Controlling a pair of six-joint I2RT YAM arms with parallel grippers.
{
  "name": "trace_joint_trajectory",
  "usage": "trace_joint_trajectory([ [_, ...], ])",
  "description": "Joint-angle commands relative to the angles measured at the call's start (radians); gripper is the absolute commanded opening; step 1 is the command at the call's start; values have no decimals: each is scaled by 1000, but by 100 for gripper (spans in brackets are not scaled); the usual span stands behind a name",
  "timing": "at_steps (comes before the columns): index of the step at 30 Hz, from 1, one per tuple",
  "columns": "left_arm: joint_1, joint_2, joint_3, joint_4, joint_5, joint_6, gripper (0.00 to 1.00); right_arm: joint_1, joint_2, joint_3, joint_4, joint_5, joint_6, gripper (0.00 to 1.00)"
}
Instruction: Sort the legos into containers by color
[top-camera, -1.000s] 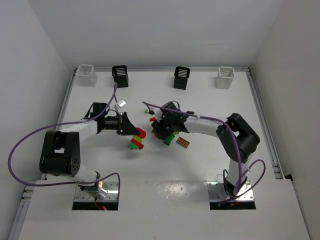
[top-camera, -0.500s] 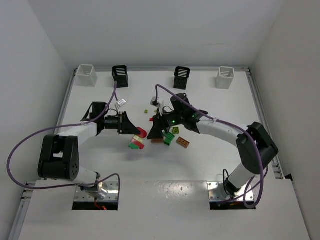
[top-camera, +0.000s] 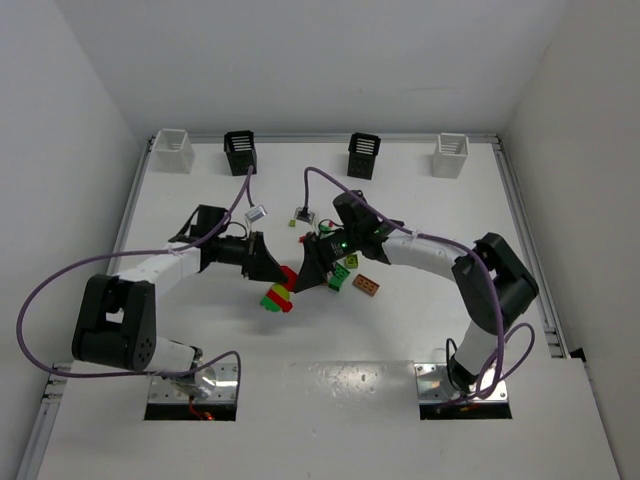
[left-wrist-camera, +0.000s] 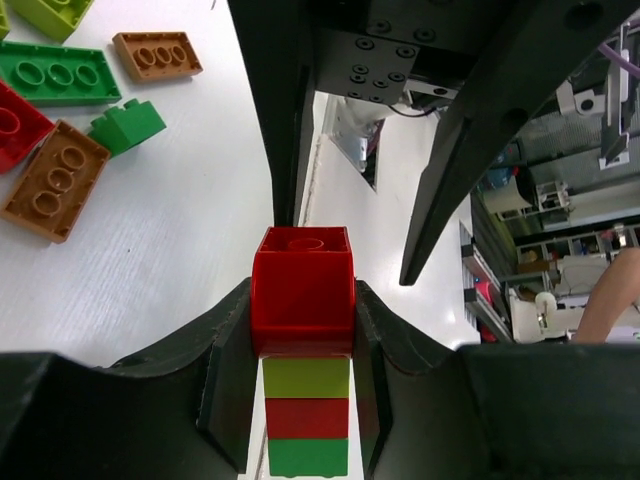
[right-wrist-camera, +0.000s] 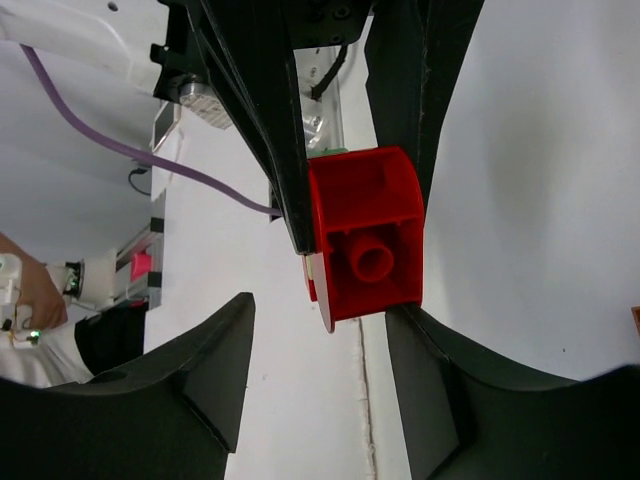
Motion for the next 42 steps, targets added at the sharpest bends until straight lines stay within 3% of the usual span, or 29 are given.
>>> trace_joint_trajectory([
  [1,-28,3,45,-51,96,99,1,6,-2,65,54,-38,-40,55],
  [9,-37,32,64,-71,87,111,1,15,-2,65,35,-15,-65,52],
  [14,-47,33,74,-80,87,111,1,15,7,83,17,23,-89,44],
  [18,-31,33,86,-80,75,120,1,6,-19,60,-43,68,-132,60],
  [22,4,33,110,-80,53,120,1,6,-129,-66,92,68,-69,72],
  [28,64,83,184,-80,64,108,1,17,-163,-194,311,78,134,73],
  [33,108,127,235,-90,87,42,0,17,-163,-276,579,178,266,74],
  [42,108,206,275,-90,98,-82,0,17,-14,-233,842,295,457,77],
])
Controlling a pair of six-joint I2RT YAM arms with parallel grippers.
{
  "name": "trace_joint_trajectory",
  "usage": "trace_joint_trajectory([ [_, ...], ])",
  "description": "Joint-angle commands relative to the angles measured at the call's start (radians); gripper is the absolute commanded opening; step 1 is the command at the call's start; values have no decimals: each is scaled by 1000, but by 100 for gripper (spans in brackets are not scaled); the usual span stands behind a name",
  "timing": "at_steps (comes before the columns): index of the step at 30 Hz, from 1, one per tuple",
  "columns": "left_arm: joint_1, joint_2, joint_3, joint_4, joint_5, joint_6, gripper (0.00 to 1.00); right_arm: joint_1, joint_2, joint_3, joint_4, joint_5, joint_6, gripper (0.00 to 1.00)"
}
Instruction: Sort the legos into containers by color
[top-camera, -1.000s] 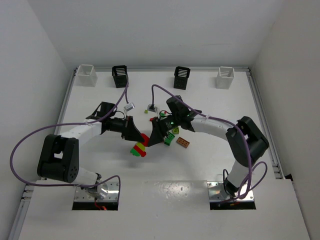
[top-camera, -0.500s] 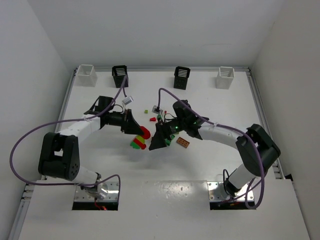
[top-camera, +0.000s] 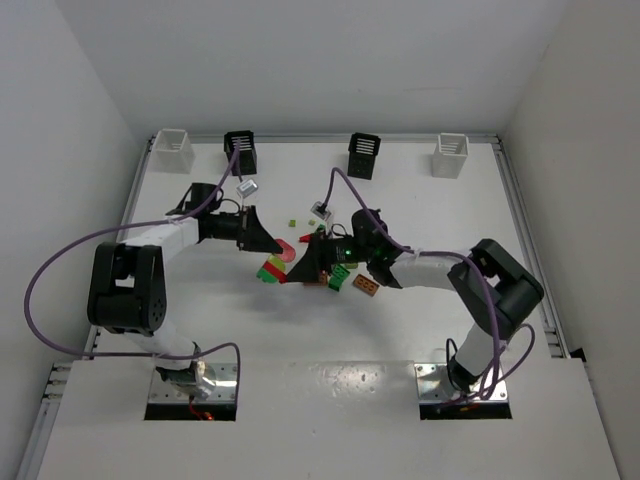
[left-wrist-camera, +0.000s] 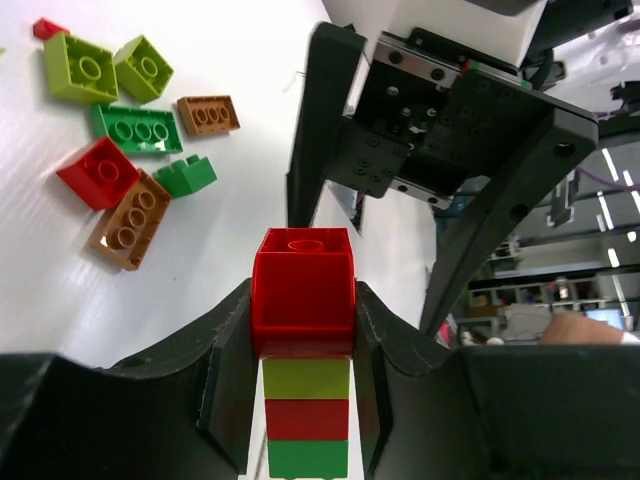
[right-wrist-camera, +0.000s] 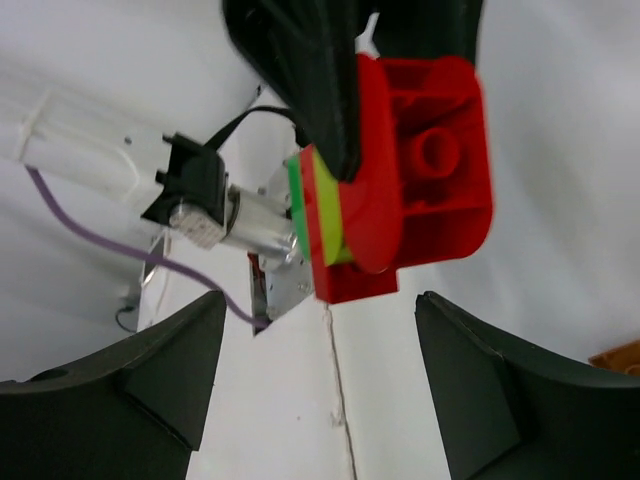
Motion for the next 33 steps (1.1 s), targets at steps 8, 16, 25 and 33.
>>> trace_joint_trajectory([
  [8,13,11,64,8,83,-47,0,4,68,33,152,89,110,78],
  [16,13,30,64,-11,103,-28,0,13,106,58,235,64,184,78],
  [25,47,123,197,-512,244,480,0,22,145,92,285,27,230,74],
  [33,59,168,256,-647,244,622,0,32,145,92,285,27,221,38],
])
